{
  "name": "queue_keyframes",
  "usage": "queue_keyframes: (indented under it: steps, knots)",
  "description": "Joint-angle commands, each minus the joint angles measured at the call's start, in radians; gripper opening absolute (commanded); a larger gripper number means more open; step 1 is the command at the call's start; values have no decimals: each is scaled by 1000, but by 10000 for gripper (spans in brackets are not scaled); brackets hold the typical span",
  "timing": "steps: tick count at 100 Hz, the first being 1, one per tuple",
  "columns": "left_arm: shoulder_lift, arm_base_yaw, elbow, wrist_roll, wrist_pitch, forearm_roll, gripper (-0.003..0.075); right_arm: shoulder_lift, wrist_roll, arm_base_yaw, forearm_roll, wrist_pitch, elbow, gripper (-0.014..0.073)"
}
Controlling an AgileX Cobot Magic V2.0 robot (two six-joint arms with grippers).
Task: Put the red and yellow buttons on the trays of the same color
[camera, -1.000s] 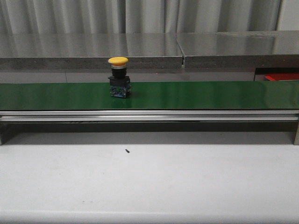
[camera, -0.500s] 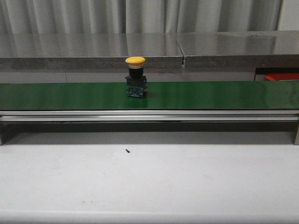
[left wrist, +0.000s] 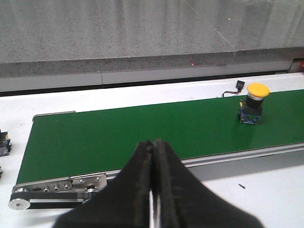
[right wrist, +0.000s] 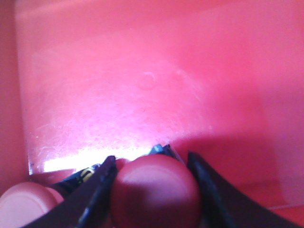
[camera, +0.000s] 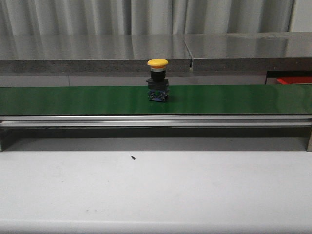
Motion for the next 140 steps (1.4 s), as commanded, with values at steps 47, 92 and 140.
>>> queue_keyframes:
  steps: [47, 92, 140]
  knots:
    - [3, -6, -26, -2, -56, -30, -19, -59, -2, -3, 29, -57, -36, 591]
    - [3, -6, -26, -2, -56, -30, -19, -226, -21, 2, 87, 4, -32, 615]
    - [3, -6, -26, -2, -56, -30, -19, -594, -160, 173, 86, 57, 324, 615]
